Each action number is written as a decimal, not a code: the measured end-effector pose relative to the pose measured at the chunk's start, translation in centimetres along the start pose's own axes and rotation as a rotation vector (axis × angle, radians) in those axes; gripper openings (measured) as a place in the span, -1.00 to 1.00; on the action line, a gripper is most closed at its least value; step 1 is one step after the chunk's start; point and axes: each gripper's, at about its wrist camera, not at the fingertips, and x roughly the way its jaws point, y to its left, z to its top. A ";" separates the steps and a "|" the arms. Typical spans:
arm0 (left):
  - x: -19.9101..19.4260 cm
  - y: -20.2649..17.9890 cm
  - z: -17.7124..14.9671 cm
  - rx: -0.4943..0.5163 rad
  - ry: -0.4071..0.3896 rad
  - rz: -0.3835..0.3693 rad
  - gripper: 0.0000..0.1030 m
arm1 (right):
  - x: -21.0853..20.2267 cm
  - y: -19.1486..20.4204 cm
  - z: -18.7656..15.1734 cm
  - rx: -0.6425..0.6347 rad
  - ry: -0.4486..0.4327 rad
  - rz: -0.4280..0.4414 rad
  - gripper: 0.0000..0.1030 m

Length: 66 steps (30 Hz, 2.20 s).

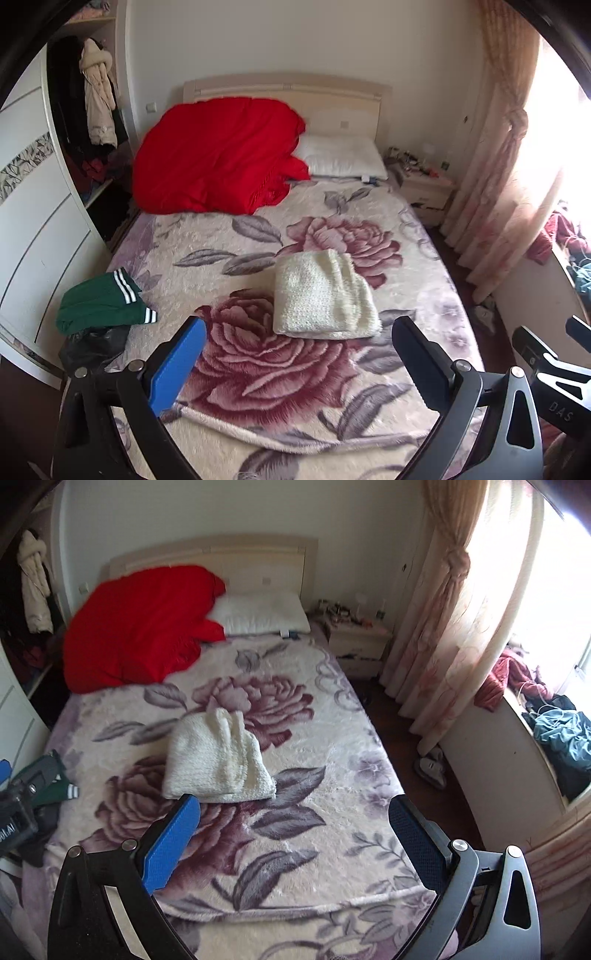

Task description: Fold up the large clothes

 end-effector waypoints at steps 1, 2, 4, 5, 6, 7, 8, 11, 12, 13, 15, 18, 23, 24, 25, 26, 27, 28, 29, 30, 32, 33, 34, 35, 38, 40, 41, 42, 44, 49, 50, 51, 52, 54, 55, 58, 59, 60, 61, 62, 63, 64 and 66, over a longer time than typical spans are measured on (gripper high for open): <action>-1.1 -0.2 -0.2 0.003 -0.009 -0.005 1.00 | -1.8 -0.1 -0.1 -0.002 -0.018 0.003 1.00; -2.3 -0.3 -0.4 0.004 -0.019 -0.003 1.00 | -3.5 -0.3 -0.4 -0.007 -0.034 -0.003 1.00; -4.4 -0.6 -0.8 0.010 -0.040 -0.008 1.00 | -6.9 -1.0 -0.8 -0.010 -0.069 -0.002 1.00; -5.3 -0.7 -1.0 0.010 -0.047 -0.004 1.00 | -8.3 -1.2 -1.0 -0.015 -0.083 -0.007 1.00; -6.2 -0.7 -1.3 0.006 -0.055 -0.001 1.00 | -9.7 -1.5 -1.3 -0.020 -0.097 -0.011 1.00; -6.9 -0.6 -1.4 0.003 -0.061 -0.003 1.00 | -10.9 -1.7 -1.6 -0.018 -0.108 -0.011 1.00; -7.5 -0.6 -1.5 0.000 -0.065 -0.002 1.00 | -12.1 -2.1 -1.9 -0.015 -0.117 -0.007 1.00; -9.3 -0.8 -2.0 -0.004 -0.087 0.014 1.00 | -15.2 -2.5 -2.8 -0.013 -0.136 0.000 1.00; -9.7 -0.9 -2.1 -0.002 -0.094 0.023 1.00 | -15.9 -2.6 -3.0 -0.013 -0.140 0.000 1.00; -10.2 -1.1 -2.3 -0.001 -0.103 0.026 1.00 | -16.6 -2.7 -3.3 -0.014 -0.146 0.001 1.00; -10.8 -1.2 -2.5 0.001 -0.112 0.036 1.00 | -17.8 -3.1 -3.7 -0.010 -0.160 0.005 1.00; -11.5 -1.5 -2.8 0.003 -0.126 0.044 1.00 | -19.2 -3.3 -4.2 -0.014 -0.171 0.011 1.00; -12.6 -2.0 -3.4 0.005 -0.148 0.052 1.00 | -20.6 -3.9 -4.7 -0.015 -0.190 0.030 1.00; -12.7 -2.1 -3.5 0.005 -0.150 0.055 1.00 | -20.8 -4.0 -4.7 -0.014 -0.191 0.033 1.00; -12.8 -2.1 -3.5 0.005 -0.152 0.053 1.00 | -21.0 -4.1 -4.6 -0.013 -0.194 0.037 1.00; -12.8 -2.2 -3.6 0.009 -0.155 0.055 1.00 | -21.3 -4.2 -4.7 -0.014 -0.198 0.039 1.00; -12.9 -2.2 -3.6 0.010 -0.157 0.059 1.00 | -21.4 -4.3 -4.7 -0.016 -0.201 0.041 1.00; -13.1 -2.3 -3.8 0.010 -0.160 0.065 1.00 | -21.6 -4.4 -4.8 -0.015 -0.205 0.043 1.00; -13.2 -2.3 -3.8 0.012 -0.165 0.067 1.00 | -21.8 -4.5 -4.9 -0.014 -0.207 0.049 1.00; -13.4 -2.4 -3.9 0.012 -0.168 0.067 1.00 | -21.9 -4.5 -5.0 -0.013 -0.205 0.056 1.00; -13.7 -2.4 -4.0 0.012 -0.174 0.070 1.00 | -22.0 -4.7 -4.9 -0.011 -0.205 0.069 1.00; -13.9 -2.4 -4.0 0.011 -0.178 0.072 1.00 | -22.0 -4.8 -4.9 -0.010 -0.206 0.075 1.00; -14.1 -2.5 -4.1 0.012 -0.185 0.070 1.00 | -22.0 -4.9 -4.9 -0.009 -0.206 0.080 1.00; -14.3 -2.5 -4.1 0.014 -0.190 0.067 1.00 | -22.2 -5.0 -5.0 -0.006 -0.206 0.085 1.00; -14.8 -2.7 -4.2 0.024 -0.207 0.072 1.00 | -22.1 -5.2 -4.8 -0.004 -0.209 0.092 1.00; -15.0 -2.7 -4.2 0.024 -0.208 0.068 1.00 | -22.3 -5.4 -4.8 0.000 -0.214 0.096 1.00; -15.0 -2.6 -4.2 0.024 -0.208 0.066 1.00 | -22.5 -5.5 -4.7 -0.002 -0.218 0.096 1.00; -15.1 -2.6 -4.3 0.026 -0.209 0.067 1.00 | -22.6 -5.5 -4.7 -0.005 -0.221 0.095 1.00; -15.1 -2.5 -4.3 0.028 -0.211 0.069 1.00 | -22.8 -5.5 -4.5 -0.009 -0.225 0.097 1.00; -15.3 -2.5 -4.4 0.029 -0.211 0.072 1.00 | -22.8 -5.6 -4.2 -0.008 -0.226 0.104 1.00; -15.2 -2.5 -4.4 0.030 -0.209 0.069 1.00 | -22.7 -5.6 -4.2 -0.009 -0.226 0.105 1.00; -15.2 -2.5 -4.4 0.028 -0.207 0.064 1.00 | -22.7 -5.6 -4.2 -0.009 -0.226 0.105 1.00; -15.2 -2.5 -4.4 0.025 -0.206 0.065 1.00 | -22.8 -5.6 -4.3 -0.008 -0.224 0.104 1.00; -15.3 -2.5 -4.4 0.025 -0.207 0.061 1.00 | -22.8 -5.5 -4.1 -0.010 -0.222 0.110 1.00; -15.3 -2.5 -4.4 0.025 -0.207 0.063 1.00 | -22.8 -5.4 -3.9 -0.012 -0.223 0.113 1.00; -15.4 -2.4 -4.4 0.024 -0.211 0.062 1.00 | -22.9 -5.5 -3.8 -0.013 -0.223 0.113 1.00; -15.5 -2.4 -4.4 0.023 -0.212 0.064 1.00 | -22.9 -5.5 -3.8 -0.011 -0.224 0.114 1.00; -15.5 -2.4 -4.4 0.023 -0.214 0.063 1.00 | -22.9 -5.5 -3.8 -0.011 -0.224 0.115 1.00; -15.5 -2.3 -4.3 0.024 -0.215 0.064 1.00 | -22.7 -5.5 -3.3 -0.013 -0.225 0.120 1.00; -15.5 -2.3 -4.3 0.023 -0.215 0.067 1.00 | -22.8 -5.4 -3.2 -0.013 -0.227 0.119 1.00; -15.6 -2.3 -4.3 0.022 -0.215 0.064 1.00 | -22.7 -5.4 -2.8 -0.016 -0.229 0.121 1.00; -15.6 -2.3 -4.3 0.021 -0.215 0.061 1.00 | -22.7 -5.4 -2.6 -0.016 -0.232 0.122 1.00; -15.6 -2.4 -4.3 0.023 -0.216 0.064 1.00 | -22.6 -5.4 -2.0 -0.017 -0.234 0.125 1.00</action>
